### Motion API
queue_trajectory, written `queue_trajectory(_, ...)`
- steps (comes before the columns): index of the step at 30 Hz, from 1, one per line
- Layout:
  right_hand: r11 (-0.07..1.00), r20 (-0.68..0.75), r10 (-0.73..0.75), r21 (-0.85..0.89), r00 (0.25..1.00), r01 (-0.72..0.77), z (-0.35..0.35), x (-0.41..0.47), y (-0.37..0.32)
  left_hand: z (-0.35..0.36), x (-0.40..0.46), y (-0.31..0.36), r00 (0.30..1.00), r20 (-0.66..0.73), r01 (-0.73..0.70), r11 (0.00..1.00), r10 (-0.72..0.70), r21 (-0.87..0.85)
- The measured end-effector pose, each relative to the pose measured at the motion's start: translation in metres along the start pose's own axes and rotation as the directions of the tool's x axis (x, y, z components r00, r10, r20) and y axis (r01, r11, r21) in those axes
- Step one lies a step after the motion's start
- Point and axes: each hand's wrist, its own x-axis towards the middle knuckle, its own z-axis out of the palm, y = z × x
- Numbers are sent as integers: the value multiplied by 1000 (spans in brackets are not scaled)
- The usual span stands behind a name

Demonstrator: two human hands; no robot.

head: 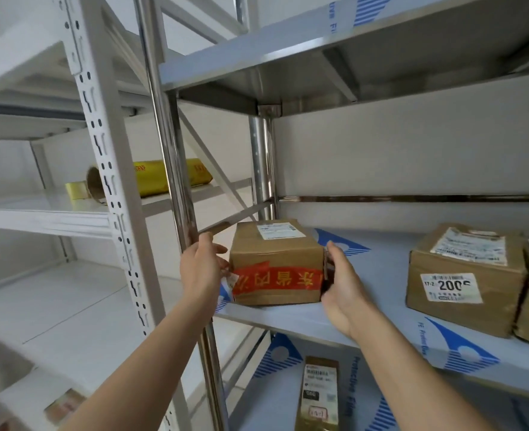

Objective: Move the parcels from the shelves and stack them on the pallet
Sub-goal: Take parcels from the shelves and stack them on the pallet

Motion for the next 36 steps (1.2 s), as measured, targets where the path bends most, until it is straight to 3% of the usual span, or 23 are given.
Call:
queue_trajectory(2,999,-6,-5,47,1000,5,-2,-1,-2,6,1,2,988,58,149,988,-147,-39)
queue_trajectory(4,1000,13,-16,25,1000,16,-1,-1,-1,10,-2,4,930,195,331,941,-312,-73)
queue_trajectory(7,998,50,-32,-54,998,35,1,3,2,11,-4,4,855,373,417,906,-361,-77)
queue_trajectory(14,996,28,-90,13,996,90,-1,2,5,2,-1,1,832,463,368,928,-304,-52)
queue_trajectory(17,985,28,-78,159,997,73,-4,0,2,1,-4,0,818,534,312,945,-216,-97)
queue_trajectory(23,980,98,-128,165,987,110,-1,-7,2,-3,-20,6,780,626,112,985,-4,-133)
queue_trajectory(29,975,215,-150,195,965,108,-5,-16,4,-26,-38,6,790,612,85,989,9,-124)
queue_trajectory(36,936,260,-316,241,912,255,5,-62,13,-59,-59,6,794,608,73,991,12,-115)
